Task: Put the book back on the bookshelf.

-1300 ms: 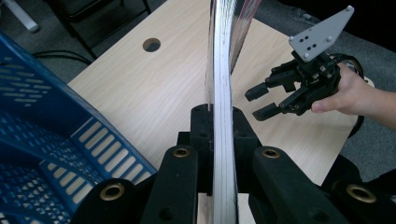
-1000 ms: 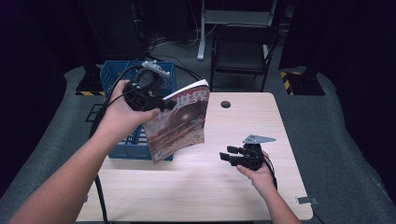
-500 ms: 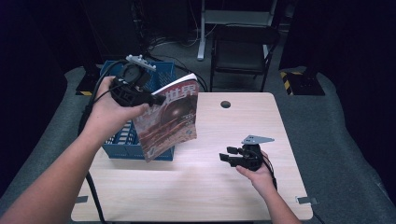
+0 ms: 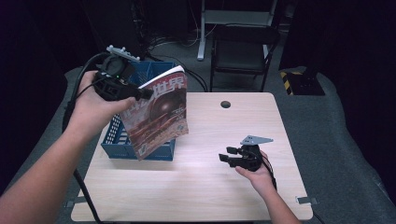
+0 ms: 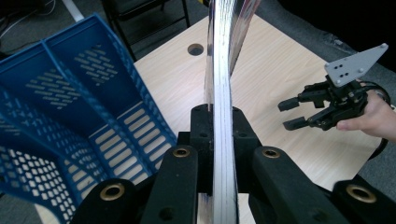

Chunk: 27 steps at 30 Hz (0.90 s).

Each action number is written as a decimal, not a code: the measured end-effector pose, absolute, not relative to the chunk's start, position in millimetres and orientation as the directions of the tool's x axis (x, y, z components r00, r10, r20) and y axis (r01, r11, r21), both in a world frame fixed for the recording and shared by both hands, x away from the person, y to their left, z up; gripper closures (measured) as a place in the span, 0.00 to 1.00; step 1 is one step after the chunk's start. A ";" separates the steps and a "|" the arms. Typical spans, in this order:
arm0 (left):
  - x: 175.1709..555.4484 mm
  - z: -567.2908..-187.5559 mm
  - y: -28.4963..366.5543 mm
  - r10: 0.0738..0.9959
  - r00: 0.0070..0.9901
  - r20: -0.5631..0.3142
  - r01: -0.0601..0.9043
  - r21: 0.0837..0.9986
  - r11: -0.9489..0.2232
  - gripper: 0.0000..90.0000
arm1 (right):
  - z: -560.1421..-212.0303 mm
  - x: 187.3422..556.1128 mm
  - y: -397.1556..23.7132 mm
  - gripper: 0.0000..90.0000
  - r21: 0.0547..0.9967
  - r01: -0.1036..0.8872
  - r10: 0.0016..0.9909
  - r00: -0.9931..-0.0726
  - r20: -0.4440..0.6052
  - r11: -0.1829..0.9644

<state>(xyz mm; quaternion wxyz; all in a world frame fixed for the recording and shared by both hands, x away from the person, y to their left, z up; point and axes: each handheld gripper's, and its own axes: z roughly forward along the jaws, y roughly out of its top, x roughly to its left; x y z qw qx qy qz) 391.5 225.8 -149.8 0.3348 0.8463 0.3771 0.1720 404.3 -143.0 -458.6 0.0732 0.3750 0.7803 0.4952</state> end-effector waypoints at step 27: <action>404.4 -143.8 301.1 0.890 0.456 0.022 0.610 0.720 -0.330 0.93 | -466.4 405.5 -140.9 0.51 0.804 0.516 0.720 -0.673 0.167 0.296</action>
